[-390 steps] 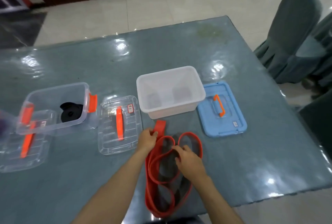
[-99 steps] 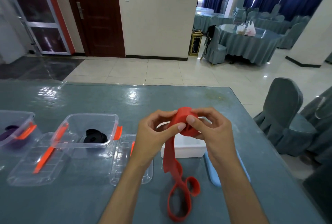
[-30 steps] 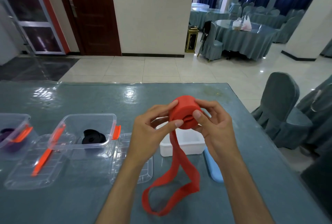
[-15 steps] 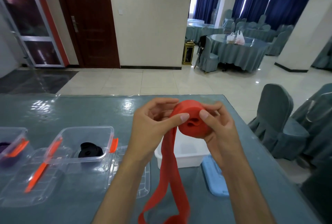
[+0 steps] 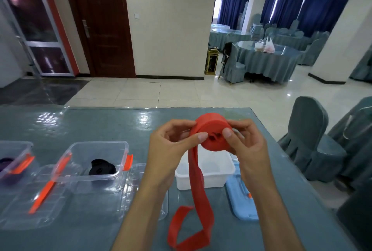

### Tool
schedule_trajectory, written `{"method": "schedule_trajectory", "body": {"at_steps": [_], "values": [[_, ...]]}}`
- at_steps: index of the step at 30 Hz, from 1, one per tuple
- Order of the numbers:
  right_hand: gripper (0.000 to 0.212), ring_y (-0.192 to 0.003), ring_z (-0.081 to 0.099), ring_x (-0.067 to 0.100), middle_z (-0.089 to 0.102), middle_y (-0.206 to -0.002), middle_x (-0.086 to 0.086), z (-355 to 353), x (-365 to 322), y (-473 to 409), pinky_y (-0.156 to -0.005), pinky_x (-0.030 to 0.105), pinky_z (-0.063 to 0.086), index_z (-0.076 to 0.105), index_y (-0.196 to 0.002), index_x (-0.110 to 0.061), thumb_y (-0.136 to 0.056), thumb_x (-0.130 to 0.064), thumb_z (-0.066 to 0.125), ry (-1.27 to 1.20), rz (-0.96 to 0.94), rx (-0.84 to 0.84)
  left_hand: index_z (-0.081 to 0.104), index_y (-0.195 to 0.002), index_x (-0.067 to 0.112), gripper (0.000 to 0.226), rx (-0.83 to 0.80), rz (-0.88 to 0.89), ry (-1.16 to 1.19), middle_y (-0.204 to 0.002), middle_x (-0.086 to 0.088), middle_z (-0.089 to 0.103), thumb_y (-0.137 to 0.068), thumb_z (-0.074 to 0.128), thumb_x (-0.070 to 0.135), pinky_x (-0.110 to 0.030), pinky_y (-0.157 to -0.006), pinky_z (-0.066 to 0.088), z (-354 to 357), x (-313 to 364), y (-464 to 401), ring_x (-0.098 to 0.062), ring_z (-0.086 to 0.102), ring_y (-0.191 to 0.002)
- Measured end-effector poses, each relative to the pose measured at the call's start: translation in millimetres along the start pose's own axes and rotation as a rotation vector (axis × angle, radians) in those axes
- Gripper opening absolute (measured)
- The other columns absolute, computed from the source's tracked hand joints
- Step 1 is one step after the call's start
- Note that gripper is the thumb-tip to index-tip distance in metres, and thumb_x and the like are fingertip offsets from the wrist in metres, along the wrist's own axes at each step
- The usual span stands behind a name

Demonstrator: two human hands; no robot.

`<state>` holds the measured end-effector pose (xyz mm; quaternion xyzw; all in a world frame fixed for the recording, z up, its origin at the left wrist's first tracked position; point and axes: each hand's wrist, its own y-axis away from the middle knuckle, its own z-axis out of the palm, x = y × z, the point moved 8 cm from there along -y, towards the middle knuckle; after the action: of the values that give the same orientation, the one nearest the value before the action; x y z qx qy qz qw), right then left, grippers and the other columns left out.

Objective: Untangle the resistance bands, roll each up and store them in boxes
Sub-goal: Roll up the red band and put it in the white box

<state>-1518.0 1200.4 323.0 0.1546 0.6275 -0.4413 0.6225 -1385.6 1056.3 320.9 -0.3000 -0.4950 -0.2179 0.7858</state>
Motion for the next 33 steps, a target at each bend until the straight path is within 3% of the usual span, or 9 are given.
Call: {"method": "schedule_trajectory", "body": {"at_steps": [6,8,12,16,19,22,26,29,33], "values": [[0.045,-0.102,0.077,0.034,0.077,-0.111,0.007,-3.5,9.1,1.7,-0.075,0.043,0.065,0.070,-0.107,-0.020,-0.076,-0.045,0.091,-0.030,0.065,-0.026,0.083,-0.085,0.019,0.022,0.039,-0.001,0.056,-0.106,-0.008,0.081,-0.064,0.090,0.018,-0.022,-0.085,0.059,-6.3,-11.2,7.4,-0.020,0.078,-0.103],[0.042,-0.105,0.076,0.031,0.076,-0.113,0.006,-3.0,9.8,0.7,-0.078,0.041,0.065,0.073,-0.111,-0.019,-0.078,-0.040,0.089,-0.111,0.071,-0.029,0.085,-0.090,0.019,0.023,0.013,0.011,0.016,-0.109,-0.007,0.081,-0.068,0.088,0.016,-0.021,-0.088,0.058,-6.5,-11.0,8.3,-0.018,0.077,-0.104],[0.024,-0.102,0.076,0.031,0.071,-0.113,0.015,7.6,30.5,7.1,-0.078,0.046,0.064,0.073,-0.094,-0.017,-0.075,-0.024,0.086,-0.314,0.182,-0.093,0.085,-0.100,0.017,0.027,-0.016,0.012,-0.018,-0.104,-0.007,0.082,-0.073,0.087,0.014,-0.019,-0.082,0.058,-12.4,-5.1,8.9,-0.016,0.078,-0.097],[0.030,-0.100,0.076,0.038,0.073,-0.110,0.019,10.0,41.9,8.6,-0.070,0.048,0.065,0.064,-0.083,-0.019,-0.073,-0.023,0.093,-0.129,0.222,-0.116,0.083,-0.094,0.016,0.026,0.070,0.028,-0.057,-0.095,-0.008,0.082,-0.070,0.091,0.017,-0.020,-0.078,0.059,-22.4,-4.4,7.6,-0.017,0.079,-0.089],[0.034,-0.097,0.077,0.034,0.076,-0.107,0.012,5.1,38.6,5.2,-0.068,0.042,0.065,0.072,-0.101,-0.021,-0.074,-0.029,0.092,-0.069,0.162,-0.053,0.084,-0.093,0.012,0.020,0.105,-0.003,-0.036,-0.102,-0.008,0.082,-0.074,0.089,0.015,-0.024,-0.086,0.060,-25.0,-15.5,8.5,-0.019,0.078,-0.099],[0.042,-0.102,0.077,0.031,0.076,-0.112,0.009,6.3,41.2,4.7,-0.074,0.044,0.065,0.075,-0.114,-0.021,-0.076,-0.031,0.088,-0.155,0.140,-0.026,0.081,-0.110,0.009,0.035,0.028,-0.014,-0.065,-0.115,-0.006,0.080,-0.076,0.085,0.016,-0.025,-0.093,0.059,-23.0,-18.8,7.0,-0.019,0.076,-0.110],[0.025,-0.105,0.075,0.032,0.072,-0.116,0.014,14.9,50.1,6.7,-0.077,0.052,0.064,0.069,-0.094,-0.016,-0.079,-0.020,0.088,-0.237,0.202,-0.109,0.082,-0.110,0.012,0.041,0.022,0.004,-0.069,-0.106,-0.007,0.082,-0.070,0.089,0.014,-0.027,-0.088,0.062,-26.3,-14.6,2.5,-0.020,0.079,-0.102],[0.032,-0.095,0.075,0.033,0.074,-0.101,0.010,12.7,46.8,1.9,-0.069,0.054,0.064,0.062,-0.083,-0.020,-0.074,-0.022,0.093,-0.119,0.200,-0.082,0.083,-0.101,0.013,0.036,0.069,0.023,-0.051,-0.102,-0.006,0.082,-0.066,0.092,0.017,-0.020,-0.081,0.060,-23.5,-19.9,7.4,-0.018,0.079,-0.097],[0.050,-0.093,0.074,0.030,0.068,-0.098,0.005,12.3,38.8,0.4,-0.068,0.052,0.065,0.072,-0.114,-0.029,-0.069,-0.033,0.092,-0.151,0.151,-0.026,0.081,-0.113,0.009,0.038,0.024,0.034,-0.064,-0.119,-0.003,0.078,-0.076,0.085,0.018,-0.027,-0.094,0.060,-19.5,-24.9,5.8,-0.018,0.075,-0.113]]}}
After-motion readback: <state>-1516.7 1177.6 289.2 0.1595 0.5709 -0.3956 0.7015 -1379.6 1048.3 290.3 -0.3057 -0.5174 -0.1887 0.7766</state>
